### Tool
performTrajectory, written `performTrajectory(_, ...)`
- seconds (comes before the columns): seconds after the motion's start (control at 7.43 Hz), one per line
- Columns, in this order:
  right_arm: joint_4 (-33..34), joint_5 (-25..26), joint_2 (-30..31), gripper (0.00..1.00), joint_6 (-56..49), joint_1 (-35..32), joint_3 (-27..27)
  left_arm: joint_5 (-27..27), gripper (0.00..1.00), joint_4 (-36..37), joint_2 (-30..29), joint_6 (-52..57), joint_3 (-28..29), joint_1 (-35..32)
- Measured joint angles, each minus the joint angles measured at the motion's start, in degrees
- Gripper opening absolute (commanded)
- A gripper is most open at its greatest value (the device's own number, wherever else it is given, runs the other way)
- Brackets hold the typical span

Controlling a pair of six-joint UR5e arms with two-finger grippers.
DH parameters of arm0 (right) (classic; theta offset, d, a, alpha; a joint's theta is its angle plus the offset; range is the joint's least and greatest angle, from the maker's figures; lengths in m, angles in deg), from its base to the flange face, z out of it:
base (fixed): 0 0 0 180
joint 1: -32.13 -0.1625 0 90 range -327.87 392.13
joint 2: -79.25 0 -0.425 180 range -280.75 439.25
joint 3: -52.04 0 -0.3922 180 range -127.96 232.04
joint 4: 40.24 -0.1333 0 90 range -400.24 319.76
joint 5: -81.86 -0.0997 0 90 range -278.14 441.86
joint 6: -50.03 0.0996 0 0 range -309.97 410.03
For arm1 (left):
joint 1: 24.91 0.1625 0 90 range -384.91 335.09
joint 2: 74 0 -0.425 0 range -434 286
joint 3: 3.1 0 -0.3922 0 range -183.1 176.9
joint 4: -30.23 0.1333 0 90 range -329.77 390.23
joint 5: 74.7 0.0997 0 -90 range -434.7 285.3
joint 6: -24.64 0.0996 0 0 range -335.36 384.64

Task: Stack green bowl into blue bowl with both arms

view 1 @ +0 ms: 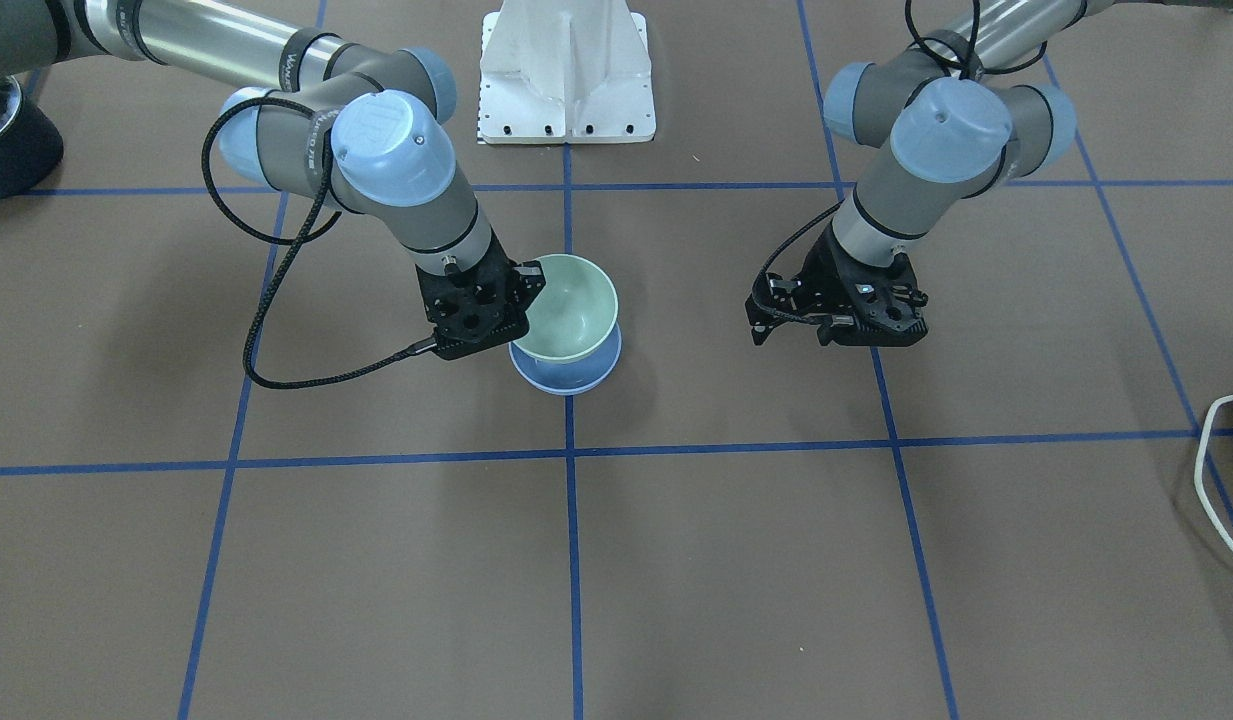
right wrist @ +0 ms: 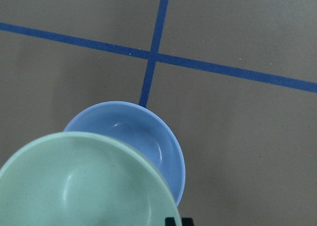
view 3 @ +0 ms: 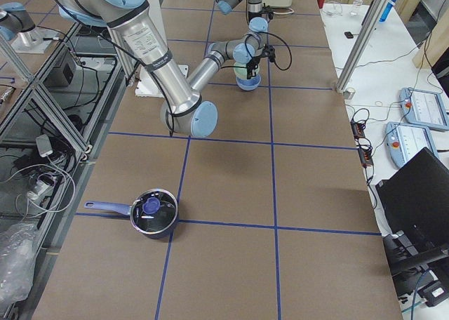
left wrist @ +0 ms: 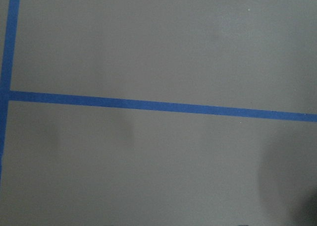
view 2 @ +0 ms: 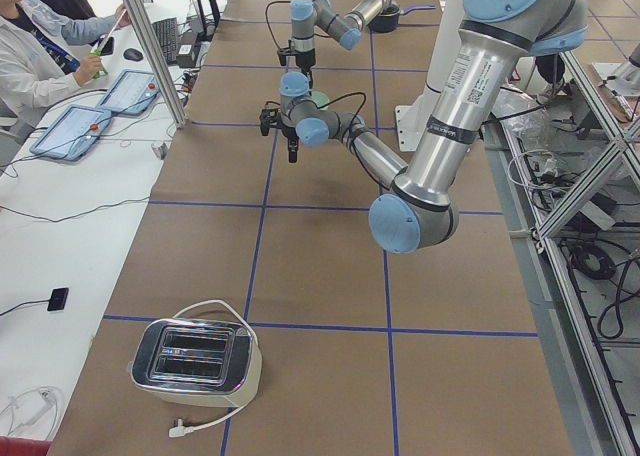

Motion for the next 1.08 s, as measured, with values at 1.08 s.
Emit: performTrajectory(1.08, -1.6, 2.7, -0.8, 0.00, 0.0, 0.2, -2.5, 0.0, 0.86, 0.0, 0.2, -0.3, 0.2, 0.3)
